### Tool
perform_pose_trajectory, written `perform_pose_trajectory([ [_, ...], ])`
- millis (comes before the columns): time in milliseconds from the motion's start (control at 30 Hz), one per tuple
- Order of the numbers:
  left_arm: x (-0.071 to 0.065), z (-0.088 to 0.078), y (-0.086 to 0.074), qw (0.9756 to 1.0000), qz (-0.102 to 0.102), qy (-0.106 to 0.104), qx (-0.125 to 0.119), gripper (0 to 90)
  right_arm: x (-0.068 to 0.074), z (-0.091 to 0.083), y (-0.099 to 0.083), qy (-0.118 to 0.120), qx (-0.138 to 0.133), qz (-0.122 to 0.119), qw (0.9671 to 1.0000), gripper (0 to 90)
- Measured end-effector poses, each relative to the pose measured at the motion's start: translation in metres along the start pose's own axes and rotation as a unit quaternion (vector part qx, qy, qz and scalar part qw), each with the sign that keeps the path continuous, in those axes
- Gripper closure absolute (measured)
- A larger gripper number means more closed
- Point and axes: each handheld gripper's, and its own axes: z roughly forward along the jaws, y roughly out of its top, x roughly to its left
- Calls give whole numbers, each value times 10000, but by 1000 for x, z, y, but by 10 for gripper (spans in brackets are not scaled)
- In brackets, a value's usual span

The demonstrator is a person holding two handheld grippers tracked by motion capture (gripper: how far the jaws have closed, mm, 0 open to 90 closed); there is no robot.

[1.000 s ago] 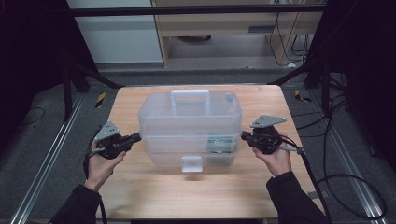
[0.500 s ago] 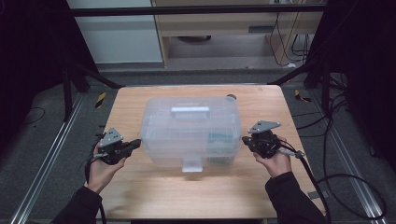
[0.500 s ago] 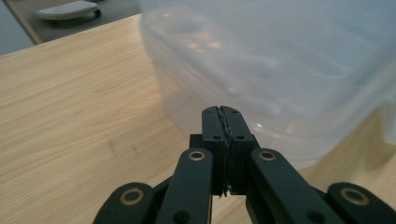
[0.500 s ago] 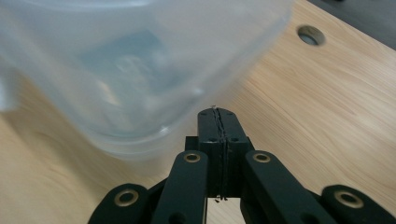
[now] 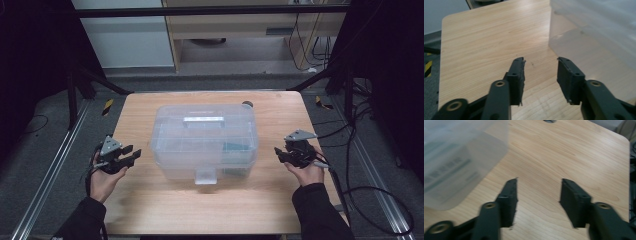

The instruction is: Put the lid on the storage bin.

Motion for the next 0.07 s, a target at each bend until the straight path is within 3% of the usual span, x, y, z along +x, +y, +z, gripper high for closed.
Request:
perform_pose_trajectory([
  [67,5,1,-2,10000,-75,58,-23,491,-6,2,-6,-68,-1,138,9999,358],
])
